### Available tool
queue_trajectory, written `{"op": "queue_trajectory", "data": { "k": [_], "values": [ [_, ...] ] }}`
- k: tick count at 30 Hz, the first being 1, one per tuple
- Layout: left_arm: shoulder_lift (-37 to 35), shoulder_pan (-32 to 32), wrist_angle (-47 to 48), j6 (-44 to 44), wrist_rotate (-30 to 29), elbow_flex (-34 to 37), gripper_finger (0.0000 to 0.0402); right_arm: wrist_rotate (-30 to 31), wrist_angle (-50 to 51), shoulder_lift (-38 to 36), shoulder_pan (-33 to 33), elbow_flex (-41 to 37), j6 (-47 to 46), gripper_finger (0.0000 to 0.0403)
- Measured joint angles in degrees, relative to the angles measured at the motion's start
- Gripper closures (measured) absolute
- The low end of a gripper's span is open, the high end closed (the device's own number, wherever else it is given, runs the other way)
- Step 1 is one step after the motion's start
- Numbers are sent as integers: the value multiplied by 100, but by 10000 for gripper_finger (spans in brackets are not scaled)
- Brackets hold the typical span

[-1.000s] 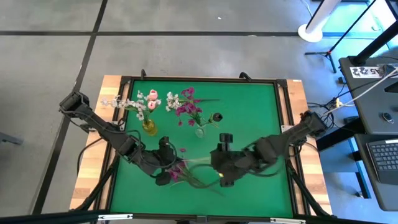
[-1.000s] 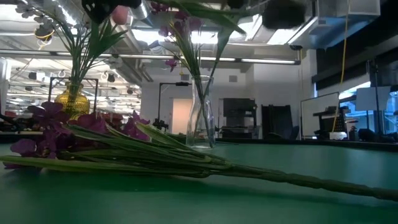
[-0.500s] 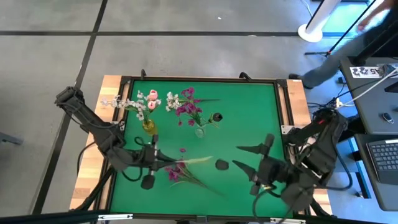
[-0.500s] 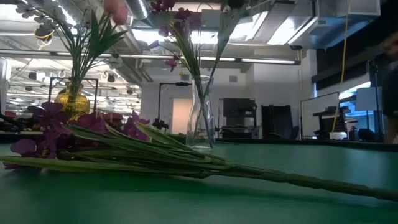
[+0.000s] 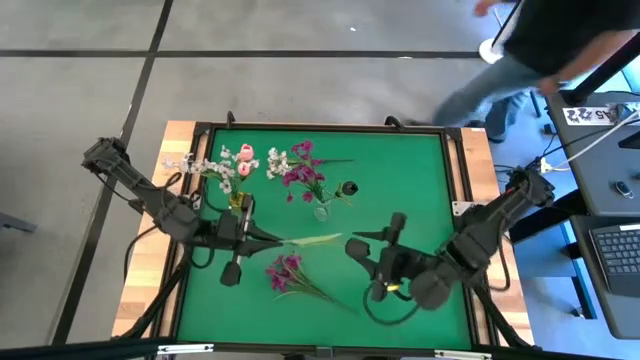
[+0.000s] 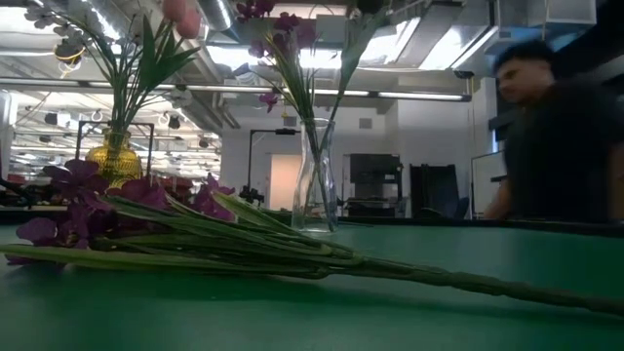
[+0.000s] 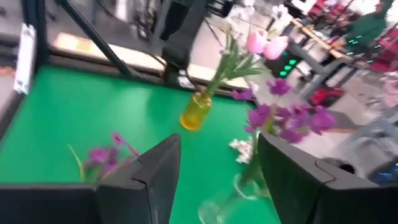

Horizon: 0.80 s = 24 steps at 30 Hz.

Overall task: Sort flowers into vase by color
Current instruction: Put the black flower into the transparent vase

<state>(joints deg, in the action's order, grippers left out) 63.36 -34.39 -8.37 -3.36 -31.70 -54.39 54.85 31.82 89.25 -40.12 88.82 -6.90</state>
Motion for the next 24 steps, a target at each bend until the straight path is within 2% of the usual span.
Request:
{"op": "queue_trajectory", "data": {
  "k": [2, 7, 11, 13, 16, 21, 24],
  "values": [
    [-50, 76, -218, 100, 246, 0, 401, -390, -885, -176, 139, -396, 464, 189],
    [-5, 271, -831, 294, 1041, 0, 401, -1915, -3865, -539, 536, -1575, 1847, 189],
    [138, 423, -952, 261, 1233, 1, 401, -3066, -6104, -627, 940, -2433, 2361, 189],
    [259, 486, -1105, 246, 1347, 2, 401, -3530, -6871, -616, 1165, -2728, 2411, 189],
    [499, 601, -1298, 229, 1528, 2, 401, -3991, -7548, -616, 1490, -2997, 2262, 189],
    [917, 942, -1747, 82, 1642, 4, 401, -4708, -7846, -599, 1846, -3086, 1816, 189],
    [1137, 1145, -2010, -106, 1645, 4, 401, -4845, -7854, -572, 1924, -3086, 1668, 189]
  ]
}}
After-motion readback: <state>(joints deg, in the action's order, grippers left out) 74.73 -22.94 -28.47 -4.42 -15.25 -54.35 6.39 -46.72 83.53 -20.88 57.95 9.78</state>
